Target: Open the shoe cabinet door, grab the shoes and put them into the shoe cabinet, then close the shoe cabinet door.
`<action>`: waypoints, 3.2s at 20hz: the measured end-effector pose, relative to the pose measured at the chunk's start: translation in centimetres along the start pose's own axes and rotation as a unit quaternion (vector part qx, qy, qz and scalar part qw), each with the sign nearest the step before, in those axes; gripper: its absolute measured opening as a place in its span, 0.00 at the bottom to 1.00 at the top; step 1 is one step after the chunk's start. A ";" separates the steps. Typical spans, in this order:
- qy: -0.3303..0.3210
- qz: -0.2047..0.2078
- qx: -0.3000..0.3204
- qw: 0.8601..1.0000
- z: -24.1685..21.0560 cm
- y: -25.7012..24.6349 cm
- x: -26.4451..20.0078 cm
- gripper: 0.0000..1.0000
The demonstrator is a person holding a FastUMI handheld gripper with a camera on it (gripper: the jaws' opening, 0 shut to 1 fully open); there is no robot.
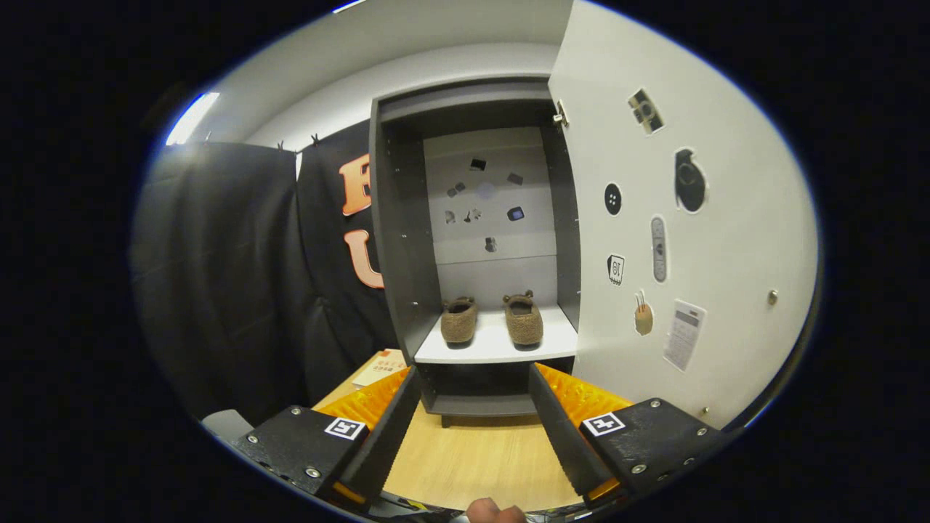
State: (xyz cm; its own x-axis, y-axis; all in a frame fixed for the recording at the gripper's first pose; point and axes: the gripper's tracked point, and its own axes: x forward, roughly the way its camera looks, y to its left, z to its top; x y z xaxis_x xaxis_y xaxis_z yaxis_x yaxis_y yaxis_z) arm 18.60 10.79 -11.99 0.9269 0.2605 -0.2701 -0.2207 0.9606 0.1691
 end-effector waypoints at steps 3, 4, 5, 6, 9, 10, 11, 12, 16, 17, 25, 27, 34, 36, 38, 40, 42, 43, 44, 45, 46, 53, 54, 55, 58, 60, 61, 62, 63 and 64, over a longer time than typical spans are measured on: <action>-0.032 -0.009 0.013 0.999 1.0 -1.7 -3.2 0.93; -0.040 -0.009 0.020 0.999 1.2 -2.3 -4.3 0.93; -0.045 -0.012 0.024 0.999 1.4 -3.1 -5.2 0.93; -0.050 -0.018 0.028 0.998 1.5 -4.1 -6.1 0.93; -0.063 -0.022 0.045 0.997 2.1 -6.9 -8.6 0.93; -0.066 -0.028 0.051 0.996 2.1 -8.1 -9.2 0.93; -0.069 -0.035 0.054 0.996 2.2 -9.4 -9.6 0.93; -0.075 -0.041 0.056 0.995 2.4 -10.4 -10.1 0.93; -0.083 -0.063 0.058 0.993 2.5 -14.4 -11.2 0.95; -0.081 -0.073 0.055 0.992 2.3 -15.7 -11.5 0.95; -0.081 -0.111 0.063 0.989 2.9 -21.4 -10.5 0.95; -0.081 -0.112 0.053 0.989 3.2 -21.3 -9.9 0.94; -0.081 -0.118 0.046 0.989 3.2 -19.6 -9.7 0.91; -0.082 -0.114 0.039 0.989 3.2 -18.7 -9.6 0.91; -0.075 -0.097 0.042 0.992 3.1 -17.1 -9.2 0.91; -0.069 -0.079 0.041 0.994 2.7 -15.3 -8.7 0.90; -0.065 -0.066 0.034 0.995 2.7 -13.8 -8.1 0.90; -0.062 -0.062 0.033 0.996 2.7 -13.0 -7.7 0.90; -0.060 -0.059 0.032 0.996 2.7 -12.4 -7.4 0.90; -0.059 -0.057 0.030 0.996 2.8 -11.7 -7.1 0.90; -0.060 -0.053 0.028 0.996 2.8 -11.0 -6.9 0.90; -0.034 -0.025 0.038 0.998 1.9 -4.3 -2.5 0.90; -0.031 -0.022 0.039 0.998 1.8 -3.3 -1.5 0.91; -0.028 -0.022 0.042 0.998 1.8 -2.3 -0.4 0.91; -0.021 -0.010 0.049 0.999 1.5 1.2 3.4 0.93; -0.011 -0.011 0.045 0.999 0.9 2.6 6.0 0.93; -0.012 -0.012 0.041 0.999 1.0 3.5 7.1 0.93; -0.020 -0.016 0.039 0.999 1.3 4.3 8.3 0.93; -0.026 -0.016 0.040 0.999 1.2 5.5 9.1 0.93; -0.029 -0.018 0.041 0.999 1.4 6.3 10.0 0.93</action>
State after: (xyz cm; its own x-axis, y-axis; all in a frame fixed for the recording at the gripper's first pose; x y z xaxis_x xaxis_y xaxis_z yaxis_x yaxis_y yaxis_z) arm 26.91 19.36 -12.35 0.9501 0.2179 -0.2234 -0.1639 0.9575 0.2372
